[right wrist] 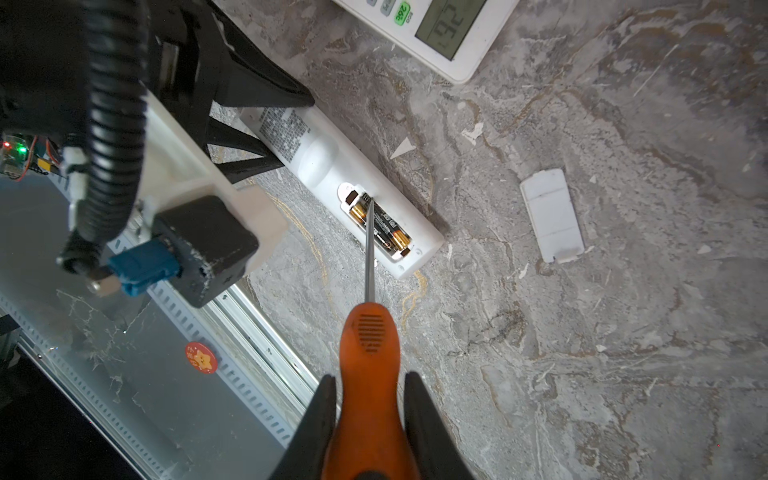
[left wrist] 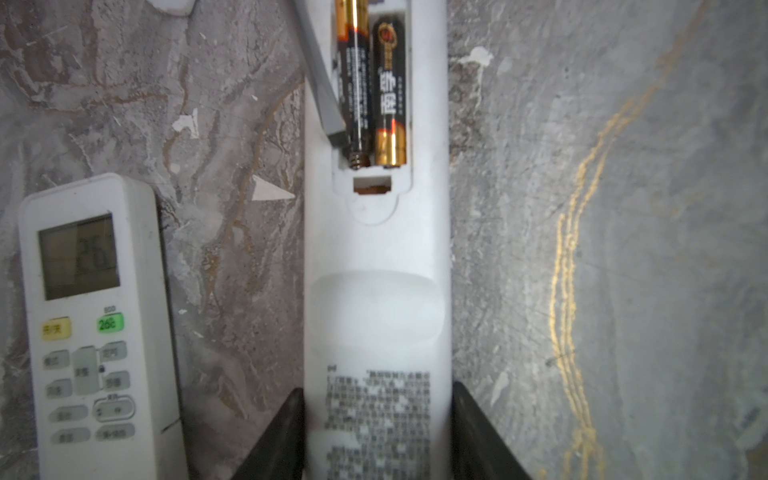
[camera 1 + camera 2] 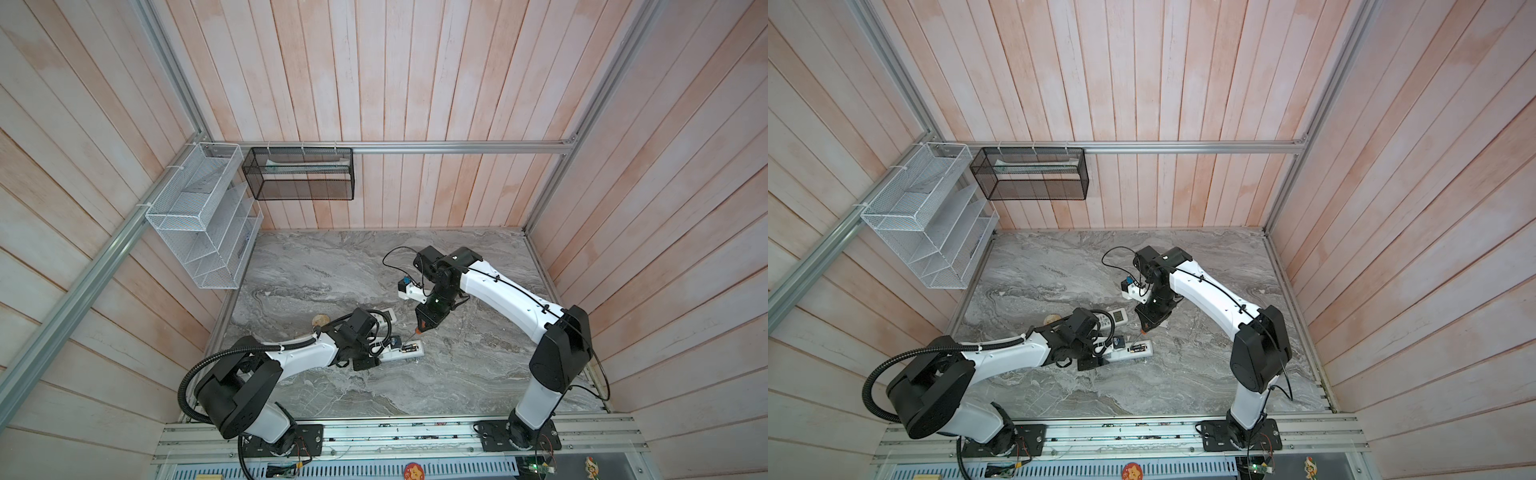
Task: Unload the batteries from the remote control
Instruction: 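Pry the battery end upward with the screwdriver tip using the right gripper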
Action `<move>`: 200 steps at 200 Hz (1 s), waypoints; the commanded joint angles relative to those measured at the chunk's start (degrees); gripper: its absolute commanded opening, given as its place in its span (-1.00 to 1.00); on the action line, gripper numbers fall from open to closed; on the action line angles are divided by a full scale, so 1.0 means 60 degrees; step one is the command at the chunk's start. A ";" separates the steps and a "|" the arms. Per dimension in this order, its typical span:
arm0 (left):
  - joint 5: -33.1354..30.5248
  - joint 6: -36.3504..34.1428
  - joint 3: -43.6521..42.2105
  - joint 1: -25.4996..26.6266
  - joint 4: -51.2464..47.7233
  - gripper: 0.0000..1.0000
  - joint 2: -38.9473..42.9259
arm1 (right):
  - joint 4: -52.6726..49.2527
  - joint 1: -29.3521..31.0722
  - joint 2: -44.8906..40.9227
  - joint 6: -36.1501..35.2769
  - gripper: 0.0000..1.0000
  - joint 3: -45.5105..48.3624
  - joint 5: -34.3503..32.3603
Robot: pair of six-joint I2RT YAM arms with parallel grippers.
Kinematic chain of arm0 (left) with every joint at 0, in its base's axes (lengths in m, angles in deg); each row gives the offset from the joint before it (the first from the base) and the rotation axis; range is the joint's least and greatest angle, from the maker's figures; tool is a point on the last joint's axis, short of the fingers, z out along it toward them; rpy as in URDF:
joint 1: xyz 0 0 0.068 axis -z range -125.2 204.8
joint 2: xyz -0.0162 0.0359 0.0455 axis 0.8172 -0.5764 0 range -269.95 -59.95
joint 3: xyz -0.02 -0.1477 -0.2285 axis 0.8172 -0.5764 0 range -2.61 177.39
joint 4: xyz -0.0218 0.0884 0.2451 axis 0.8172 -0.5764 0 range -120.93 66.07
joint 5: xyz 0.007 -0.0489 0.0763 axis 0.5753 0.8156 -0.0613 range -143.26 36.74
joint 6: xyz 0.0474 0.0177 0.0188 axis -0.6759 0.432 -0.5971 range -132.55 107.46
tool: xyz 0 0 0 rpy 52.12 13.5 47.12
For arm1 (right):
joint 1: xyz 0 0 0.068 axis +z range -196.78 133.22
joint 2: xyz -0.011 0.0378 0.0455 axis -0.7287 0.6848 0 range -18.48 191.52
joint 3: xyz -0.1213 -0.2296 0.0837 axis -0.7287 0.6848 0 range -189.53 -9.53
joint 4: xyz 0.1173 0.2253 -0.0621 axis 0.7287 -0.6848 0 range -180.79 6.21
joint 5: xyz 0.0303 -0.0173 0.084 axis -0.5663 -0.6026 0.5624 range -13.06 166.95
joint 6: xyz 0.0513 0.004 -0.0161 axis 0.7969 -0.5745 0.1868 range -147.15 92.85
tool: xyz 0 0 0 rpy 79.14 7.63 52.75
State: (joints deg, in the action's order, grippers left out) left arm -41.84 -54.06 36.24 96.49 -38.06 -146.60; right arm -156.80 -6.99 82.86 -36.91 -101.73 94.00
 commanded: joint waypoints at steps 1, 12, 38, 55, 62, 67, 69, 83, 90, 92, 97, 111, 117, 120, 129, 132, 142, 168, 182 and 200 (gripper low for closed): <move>-0.1021 -0.0232 -0.0248 -0.0173 -0.1265 -0.57 -0.0205 | 0.0313 0.0268 0.0208 -0.0161 -1.00 0.0334 -0.0058; -0.1024 -0.0231 -0.0224 -0.0207 -0.1292 -0.57 -0.0193 | 0.0261 0.0268 0.0024 -0.0181 -1.00 0.0493 -0.0266; -0.1062 -0.0269 -0.0191 -0.0267 -0.1361 -0.57 -0.0169 | 0.0228 0.0253 -0.0392 -0.0137 -1.00 0.0671 -0.0705; -0.1112 -0.0277 -0.0163 -0.0298 -0.1416 -0.57 -0.0148 | 0.0062 0.0202 -0.0416 -0.0114 -1.00 0.0443 -0.1112; -0.1128 -0.0279 -0.0162 -0.0298 -0.1426 -0.57 -0.0158 | 0.0013 0.0155 -0.0411 -0.0103 -1.00 0.0373 -0.1264; -0.1127 -0.0273 -0.0162 -0.0294 -0.1429 -0.57 -0.0152 | -0.0007 0.0116 -0.0410 -0.0098 -1.00 0.0343 -0.1311; -0.1123 -0.0273 -0.0162 -0.0297 -0.1425 -0.57 -0.0156 | -0.0012 0.0105 -0.0410 -0.0097 -1.00 0.0332 -0.1318; -0.1150 -0.0272 -0.0147 -0.0295 -0.1461 -0.57 -0.0165 | -0.0033 0.0041 -0.0471 -0.0107 -1.00 0.0319 -0.1322; -0.1191 -0.0272 -0.0162 -0.0298 -0.1468 -0.57 -0.0156 | -0.0047 0.0048 -0.0513 -0.0109 -1.00 0.0338 -0.1345; -0.1216 -0.0265 -0.0162 -0.0313 -0.1468 -0.57 -0.0146 | -0.0059 0.0048 -0.0528 -0.0115 -1.00 0.0345 -0.1355; -0.1249 -0.0264 -0.0162 -0.0313 -0.1464 -0.57 -0.0149 | -0.0050 0.0052 -0.0557 -0.0111 -1.00 0.0336 -0.1395; -0.1402 -0.0219 -0.0133 -0.0333 -0.1483 -0.57 -0.0170 | -0.0137 0.0048 -0.0669 -0.0125 -1.00 0.0295 -0.1637; -0.1444 -0.0221 -0.0106 -0.0369 -0.1498 -0.57 -0.0181 | -0.0170 0.0037 -0.0716 -0.0120 -1.00 0.0263 -0.1759; -0.1460 -0.0206 -0.0096 -0.0386 -0.1508 -0.57 -0.0203 | -0.0182 0.0034 -0.0734 -0.0119 -1.00 0.0250 -0.1809; -0.1492 -0.0209 -0.0057 -0.0426 -0.1527 -0.57 -0.0220 | -0.0218 -0.0006 -0.0814 -0.0104 -1.00 0.0223 -0.1845; -0.1482 -0.0214 -0.0046 -0.0441 -0.1534 -0.57 -0.0239 | -0.0223 -0.0010 -0.0844 -0.0110 -1.00 0.0199 -0.1847; -0.1464 -0.0214 -0.0021 -0.0448 -0.1528 -0.57 -0.0259 | -0.0219 -0.0053 -0.0950 -0.0114 -1.00 0.0174 -0.1843; -0.1420 -0.0201 0.0002 -0.0460 -0.1549 -0.57 -0.0337 | -0.0236 -0.0135 -0.1126 -0.0098 -1.00 0.0085 -0.1818; -0.1420 -0.0209 0.0005 -0.0469 -0.1548 -0.58 -0.0366 | -0.0236 -0.0179 -0.1149 -0.0107 -1.00 0.0129 -0.1904; -0.1362 -0.0214 -0.0009 -0.0465 -0.1551 -0.58 -0.0320 | -0.0160 -0.0201 -0.1107 -0.0153 -1.00 -0.0027 -0.1561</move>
State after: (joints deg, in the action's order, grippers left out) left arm -43.48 -54.17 37.53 94.66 -41.12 -146.62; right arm -156.95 -8.02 77.07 -37.68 -99.57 84.19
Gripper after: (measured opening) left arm 0.507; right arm 0.263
